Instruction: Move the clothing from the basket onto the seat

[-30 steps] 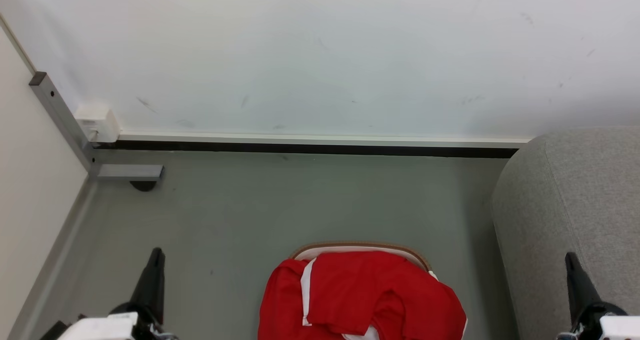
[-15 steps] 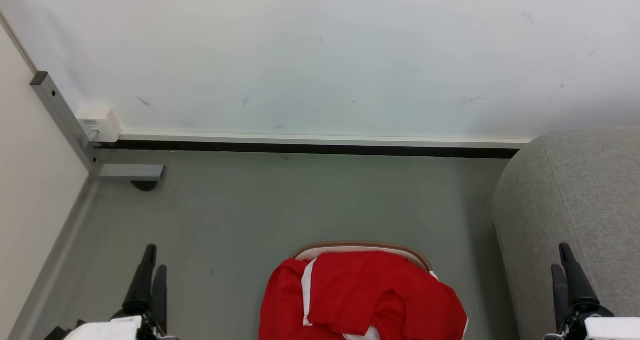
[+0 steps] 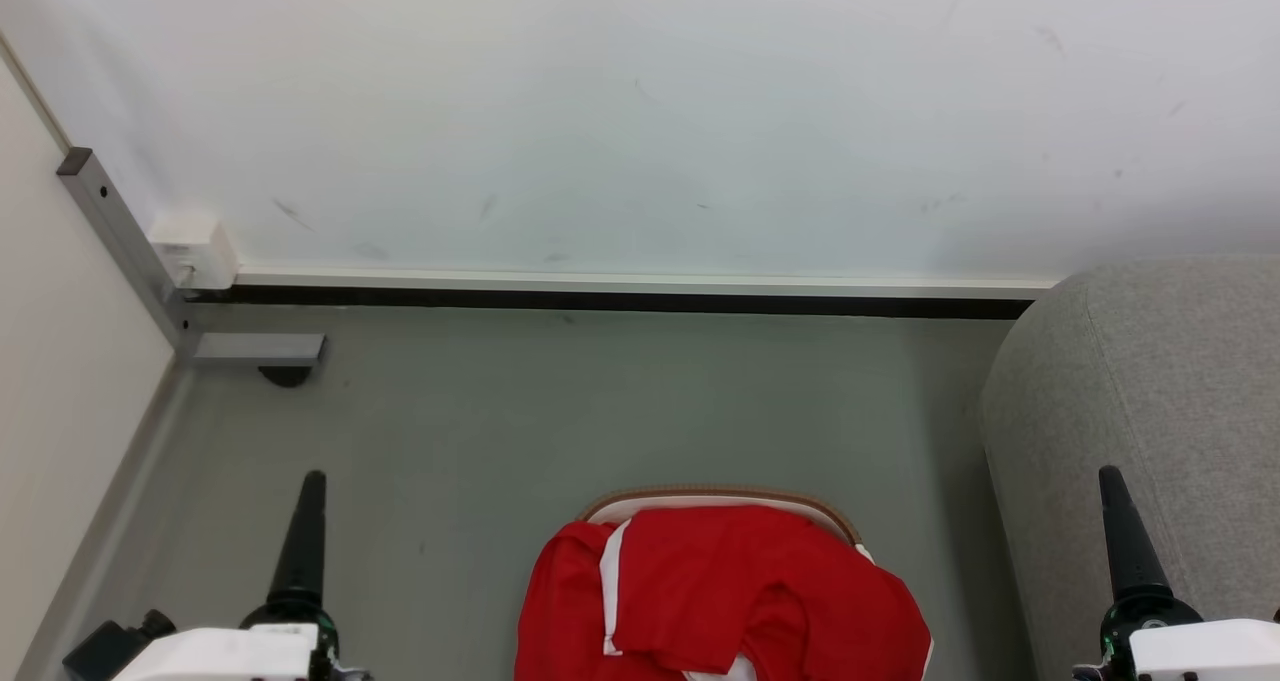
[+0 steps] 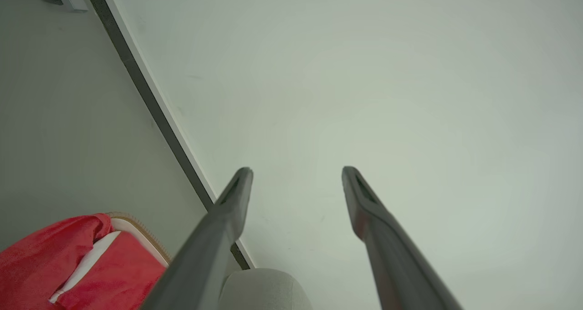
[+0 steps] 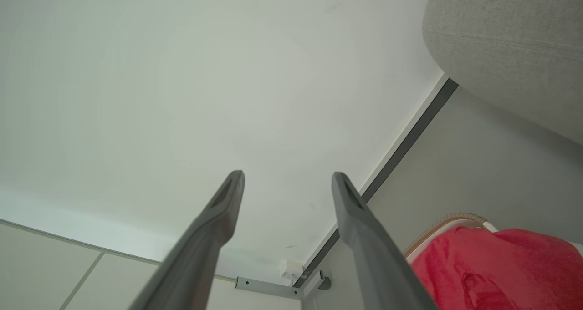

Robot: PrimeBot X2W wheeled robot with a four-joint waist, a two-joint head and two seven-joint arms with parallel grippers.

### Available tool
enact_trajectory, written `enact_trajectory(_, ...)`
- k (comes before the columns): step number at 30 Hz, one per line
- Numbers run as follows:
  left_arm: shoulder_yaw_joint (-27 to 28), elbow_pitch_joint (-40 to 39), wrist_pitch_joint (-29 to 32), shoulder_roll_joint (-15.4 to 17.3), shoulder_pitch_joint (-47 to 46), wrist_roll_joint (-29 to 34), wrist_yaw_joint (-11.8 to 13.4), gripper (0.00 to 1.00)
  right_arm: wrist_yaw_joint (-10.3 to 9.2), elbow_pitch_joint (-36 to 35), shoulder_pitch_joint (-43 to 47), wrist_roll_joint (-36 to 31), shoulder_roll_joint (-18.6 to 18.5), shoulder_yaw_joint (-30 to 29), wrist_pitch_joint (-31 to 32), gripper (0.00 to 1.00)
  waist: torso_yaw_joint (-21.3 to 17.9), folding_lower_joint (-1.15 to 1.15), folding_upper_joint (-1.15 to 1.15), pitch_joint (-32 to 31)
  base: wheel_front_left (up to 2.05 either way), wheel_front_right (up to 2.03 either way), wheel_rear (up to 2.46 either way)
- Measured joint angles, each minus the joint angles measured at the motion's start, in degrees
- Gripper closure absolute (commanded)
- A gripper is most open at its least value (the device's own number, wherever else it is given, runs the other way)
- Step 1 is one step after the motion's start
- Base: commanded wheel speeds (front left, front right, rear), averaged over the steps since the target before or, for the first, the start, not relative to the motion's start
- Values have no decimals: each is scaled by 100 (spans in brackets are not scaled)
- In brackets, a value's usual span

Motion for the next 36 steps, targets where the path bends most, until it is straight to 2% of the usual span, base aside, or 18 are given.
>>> enact_trajectory(17,-41,-131,-353,4,88,2324,1,0,0,103,-2,-2191,-92,297,-338,0,-103,0,0,-56,0,0,0)
enact_trajectory(27,-209,-183,-511,9,154,3607,55,0,0,255,-7,-3255,-76,298,-517,0,-116,0,0,-94,0,0,0)
enact_trajectory(36,-333,-189,-666,15,192,4268,131,0,0,285,-12,-3894,-65,383,-667,0,-123,0,0,-132,0,0,0)
